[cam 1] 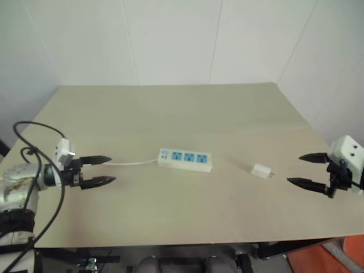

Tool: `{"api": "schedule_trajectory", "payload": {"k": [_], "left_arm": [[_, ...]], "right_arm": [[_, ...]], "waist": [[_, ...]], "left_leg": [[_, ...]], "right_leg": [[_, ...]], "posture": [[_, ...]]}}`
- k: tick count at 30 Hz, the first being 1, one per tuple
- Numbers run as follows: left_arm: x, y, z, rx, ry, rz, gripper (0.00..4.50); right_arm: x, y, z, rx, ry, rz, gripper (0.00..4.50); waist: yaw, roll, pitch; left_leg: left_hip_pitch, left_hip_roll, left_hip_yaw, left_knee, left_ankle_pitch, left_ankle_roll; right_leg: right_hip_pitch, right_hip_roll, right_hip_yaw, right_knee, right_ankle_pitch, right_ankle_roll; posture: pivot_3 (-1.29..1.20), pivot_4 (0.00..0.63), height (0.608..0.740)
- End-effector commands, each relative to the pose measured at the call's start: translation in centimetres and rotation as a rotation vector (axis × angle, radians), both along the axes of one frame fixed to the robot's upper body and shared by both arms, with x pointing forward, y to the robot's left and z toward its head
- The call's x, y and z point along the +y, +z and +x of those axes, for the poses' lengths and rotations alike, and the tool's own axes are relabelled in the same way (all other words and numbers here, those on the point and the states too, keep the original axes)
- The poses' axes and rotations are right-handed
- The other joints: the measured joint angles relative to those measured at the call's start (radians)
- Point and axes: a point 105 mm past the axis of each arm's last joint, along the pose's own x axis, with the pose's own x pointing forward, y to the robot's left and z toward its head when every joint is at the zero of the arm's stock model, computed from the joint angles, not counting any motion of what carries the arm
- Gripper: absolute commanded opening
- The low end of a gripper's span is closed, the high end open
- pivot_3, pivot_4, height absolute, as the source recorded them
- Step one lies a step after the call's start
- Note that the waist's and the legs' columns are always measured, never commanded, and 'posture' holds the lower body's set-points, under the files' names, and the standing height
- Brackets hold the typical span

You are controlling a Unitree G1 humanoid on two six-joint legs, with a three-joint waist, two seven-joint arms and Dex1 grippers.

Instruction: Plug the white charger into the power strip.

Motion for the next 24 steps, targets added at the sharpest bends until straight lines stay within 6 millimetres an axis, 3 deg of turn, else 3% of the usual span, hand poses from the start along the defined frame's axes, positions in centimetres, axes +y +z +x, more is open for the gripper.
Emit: {"api": "schedule_trajectory", "payload": {"k": [1,12,16,20,24], "left_arm": [[0.2,1.1,-0.1,-0.052,0.002,0.001,4.47],[0.2,1.1,0.4,-0.071,0.008,0.002,4.47],[0.3,0.9,2.0,-0.159,0.071,0.006,4.47],[-1.1,0.1,3.1,-0.167,0.013,0.007,4.47],[-2.7,-1.0,5.4,-0.201,0.021,0.049,4.47]], "right_arm": [[0.0,1.2,0.0,-0.038,0.013,-0.035,4.5],[-0.1,1.3,-0.1,-0.043,0.005,-0.036,4.5],[0.3,1.4,0.0,-0.057,0.007,-0.034,4.5],[2.0,1.7,0.3,-0.096,0.032,-0.026,4.5],[5.3,2.4,0.5,-0.171,0.084,0.024,4.5]], "waist": [[0.0,0.0,0.0],[0.0,0.0,0.0],[0.004,0.0,0.0],[0.002,0.0,0.0],[0.002,0.0,0.0]], "left_leg": [[0.0,0.0,0.0,0.0,0.0,0.0],[0.0,0.0,0.0,0.0,0.0,0.0],[0.0,0.0,0.0,0.0,0.0,0.0],[0.0,0.0,0.0,0.001,0.0,0.0],[-0.001,0.0,-0.001,0.001,0.0,0.0]], "right_leg": [[0.0,0.0,0.0,0.0,0.0,0.0],[0.0,0.0,0.0,0.0,0.0,0.0],[0.0,0.0,0.0,0.0,0.0,0.0],[0.0,0.0,0.0,0.0,0.0,0.0],[0.0,0.0,0.0,0.0,0.0,0.0]], "posture": [[0.0,0.15,0.74],[0.0,0.15,0.74],[0.0,0.15,0.74],[0.0,0.15,0.74],[0.0,0.15,0.74]]}}
